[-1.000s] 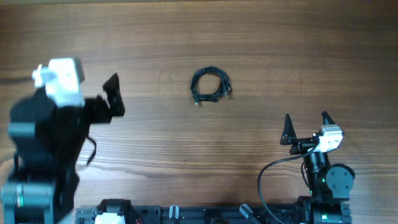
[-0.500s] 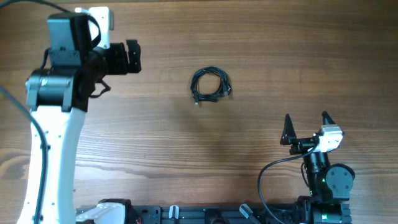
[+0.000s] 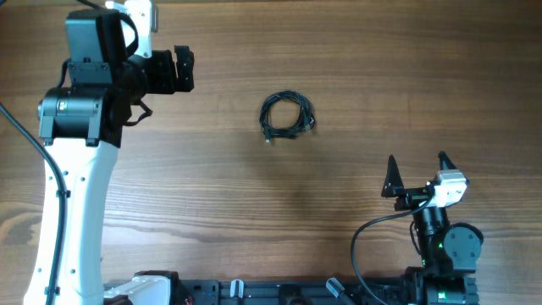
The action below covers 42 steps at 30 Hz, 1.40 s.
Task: Untangle cables
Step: 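Raise the left arm and move the left gripper forward beside the cables, then raise the right arm and move the right gripper forward above the cables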
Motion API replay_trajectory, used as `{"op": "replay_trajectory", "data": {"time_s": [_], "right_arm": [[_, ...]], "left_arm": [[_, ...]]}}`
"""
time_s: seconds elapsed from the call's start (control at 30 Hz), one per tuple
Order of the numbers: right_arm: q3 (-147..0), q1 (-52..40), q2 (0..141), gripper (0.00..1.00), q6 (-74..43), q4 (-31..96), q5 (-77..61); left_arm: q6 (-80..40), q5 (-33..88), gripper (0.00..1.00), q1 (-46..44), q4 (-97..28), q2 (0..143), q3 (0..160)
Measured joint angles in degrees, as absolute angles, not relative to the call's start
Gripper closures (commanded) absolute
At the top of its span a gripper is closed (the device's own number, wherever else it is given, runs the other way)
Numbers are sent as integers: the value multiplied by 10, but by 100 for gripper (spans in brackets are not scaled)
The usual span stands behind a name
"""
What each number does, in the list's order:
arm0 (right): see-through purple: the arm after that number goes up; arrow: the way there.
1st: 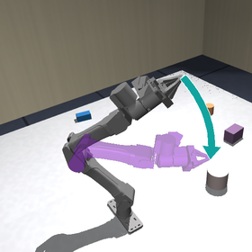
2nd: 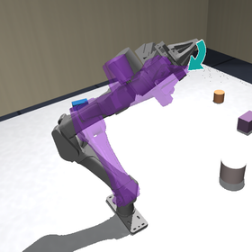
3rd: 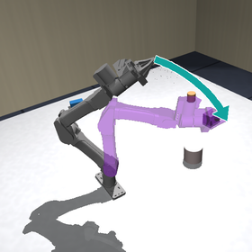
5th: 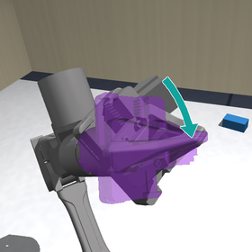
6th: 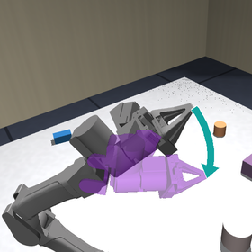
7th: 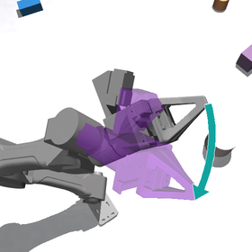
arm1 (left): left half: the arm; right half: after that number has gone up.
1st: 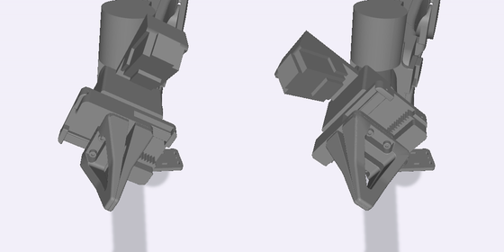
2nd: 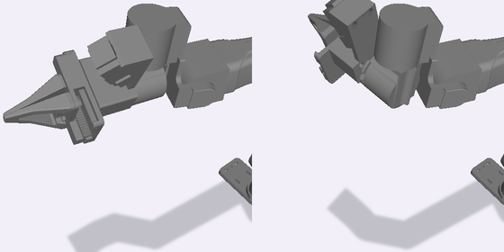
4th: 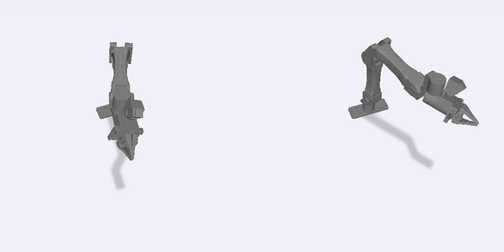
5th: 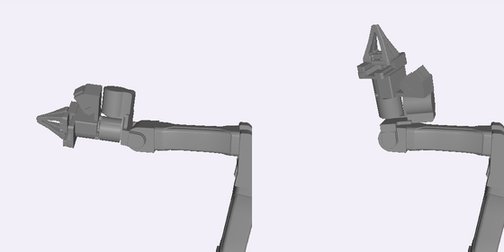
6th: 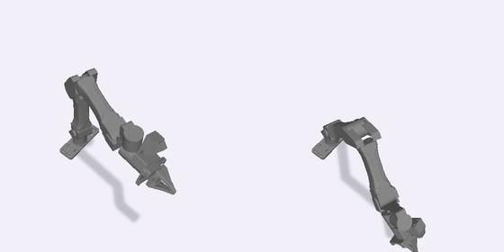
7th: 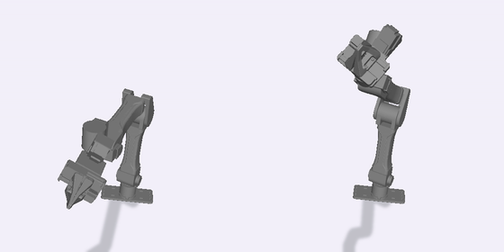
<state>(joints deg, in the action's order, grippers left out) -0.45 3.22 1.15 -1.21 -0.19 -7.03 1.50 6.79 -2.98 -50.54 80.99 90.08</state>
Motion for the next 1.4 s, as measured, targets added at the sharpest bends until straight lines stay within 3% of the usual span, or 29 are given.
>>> {"op": "replay_trajectory", "data": {"time_s": [1.27, 1.3, 1.37, 1.4], "right_arm": [[-4, 32, 11, 0, -19, -2, -70], [-4, 32, 11, 7, -23, -2, -70], [-4, 32, 11, 37, -32, -2, -70], [-4, 32, 11, 46, -31, -3, -70]], "left_arm": [[19, 68, 0, -30, -496, 810, 901], [19, 68, 0, -30, -495, 810, 901], [19, 68, 0, -30, -494, 810, 901], [19, 68, 0, -30, -492, 810, 901]]}}
